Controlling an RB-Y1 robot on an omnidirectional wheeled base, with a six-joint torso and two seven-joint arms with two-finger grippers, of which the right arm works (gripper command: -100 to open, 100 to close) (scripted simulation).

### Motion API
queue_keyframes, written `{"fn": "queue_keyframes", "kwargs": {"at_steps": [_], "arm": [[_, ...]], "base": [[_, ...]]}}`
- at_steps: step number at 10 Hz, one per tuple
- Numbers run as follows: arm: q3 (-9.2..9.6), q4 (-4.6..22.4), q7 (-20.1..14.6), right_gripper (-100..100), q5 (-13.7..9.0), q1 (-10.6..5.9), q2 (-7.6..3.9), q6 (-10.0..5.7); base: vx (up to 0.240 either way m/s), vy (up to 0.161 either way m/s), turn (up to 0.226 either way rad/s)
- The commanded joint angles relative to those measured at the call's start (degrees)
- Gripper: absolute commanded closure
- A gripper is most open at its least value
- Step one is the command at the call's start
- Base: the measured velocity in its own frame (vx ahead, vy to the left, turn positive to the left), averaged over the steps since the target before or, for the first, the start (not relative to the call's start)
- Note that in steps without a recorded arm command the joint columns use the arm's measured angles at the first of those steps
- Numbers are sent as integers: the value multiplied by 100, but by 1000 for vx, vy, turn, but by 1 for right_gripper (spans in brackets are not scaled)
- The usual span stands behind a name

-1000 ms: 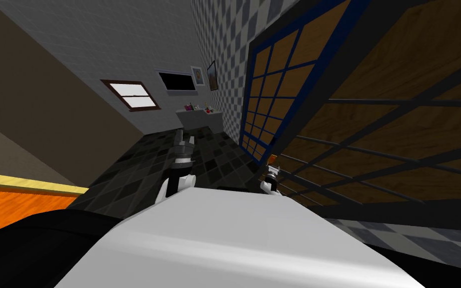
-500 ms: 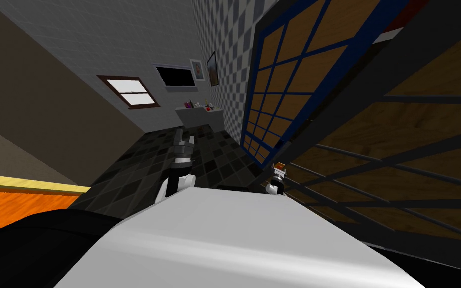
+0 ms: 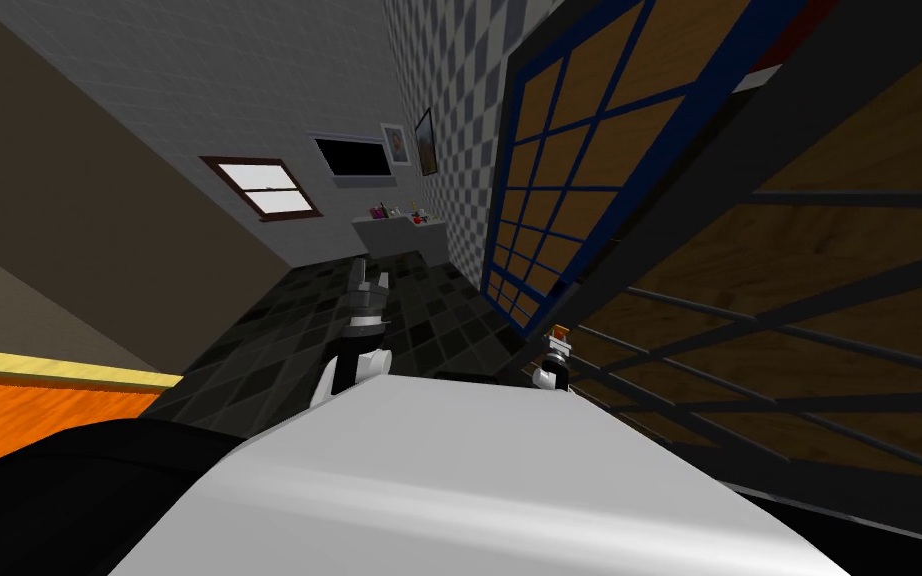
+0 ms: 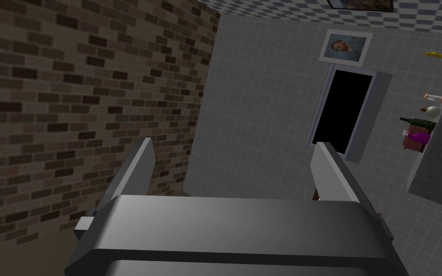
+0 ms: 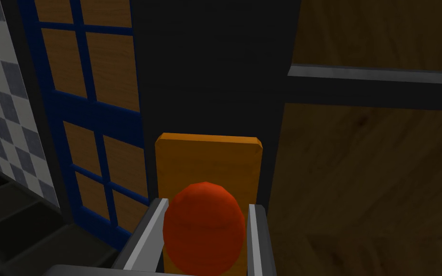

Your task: Pull the door open

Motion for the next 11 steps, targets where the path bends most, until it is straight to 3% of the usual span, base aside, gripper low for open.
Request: {"fn": "queue_keyframes", "kwargs": {"at_steps": [1, 3, 9, 11], "arm": [[7, -8, -5, 100, 3, -9, 8, -11], [73, -6, -92, 100, 49, 14, -26, 1], [464, -46, -567, 100, 317, 78, -172, 4], [464, -46, -567, 100, 317, 78, -172, 4]], "base": [[0, 0, 0], [-63, 2, 40], [-213, -7, 104], [-88, -5, 20]]}}
